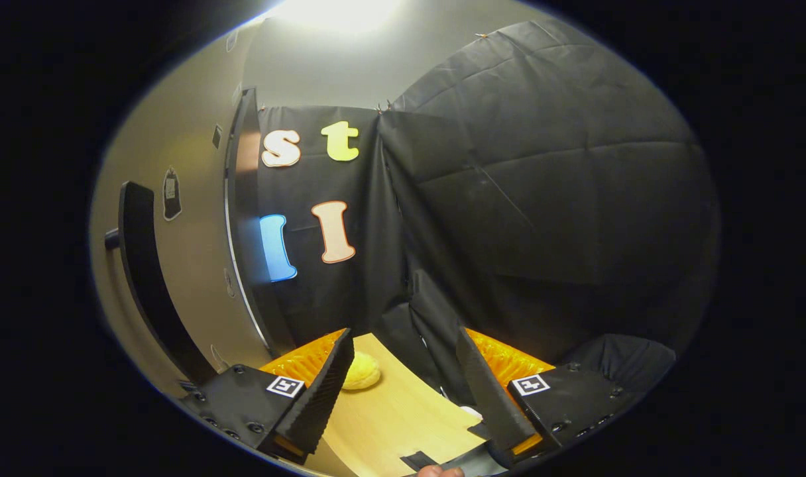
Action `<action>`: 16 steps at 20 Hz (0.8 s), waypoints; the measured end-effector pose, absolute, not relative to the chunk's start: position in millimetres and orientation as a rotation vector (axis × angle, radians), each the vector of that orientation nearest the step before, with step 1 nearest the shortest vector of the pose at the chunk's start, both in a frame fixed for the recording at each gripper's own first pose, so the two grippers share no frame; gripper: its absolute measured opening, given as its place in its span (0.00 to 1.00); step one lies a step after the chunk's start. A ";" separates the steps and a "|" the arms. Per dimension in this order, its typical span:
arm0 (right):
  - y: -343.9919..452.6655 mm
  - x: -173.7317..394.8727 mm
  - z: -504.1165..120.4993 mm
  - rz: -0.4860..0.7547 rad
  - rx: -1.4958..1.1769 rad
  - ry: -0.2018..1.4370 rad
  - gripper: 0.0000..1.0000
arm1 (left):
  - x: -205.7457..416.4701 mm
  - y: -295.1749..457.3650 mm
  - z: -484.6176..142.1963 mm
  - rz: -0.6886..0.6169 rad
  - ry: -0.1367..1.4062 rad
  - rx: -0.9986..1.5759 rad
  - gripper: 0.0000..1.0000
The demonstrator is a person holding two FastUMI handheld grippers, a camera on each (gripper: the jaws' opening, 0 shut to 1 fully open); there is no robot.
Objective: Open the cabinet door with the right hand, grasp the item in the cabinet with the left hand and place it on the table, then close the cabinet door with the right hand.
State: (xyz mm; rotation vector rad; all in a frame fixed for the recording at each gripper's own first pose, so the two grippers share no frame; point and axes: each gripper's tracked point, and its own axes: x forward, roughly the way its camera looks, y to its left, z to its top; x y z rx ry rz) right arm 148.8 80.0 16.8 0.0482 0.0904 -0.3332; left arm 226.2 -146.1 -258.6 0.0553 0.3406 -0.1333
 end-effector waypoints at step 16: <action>78.1 107.0 17.4 -0.306 -0.076 0.057 0.98 | 236.0 -149.3 -131.2 -0.061 0.165 -0.023 0.92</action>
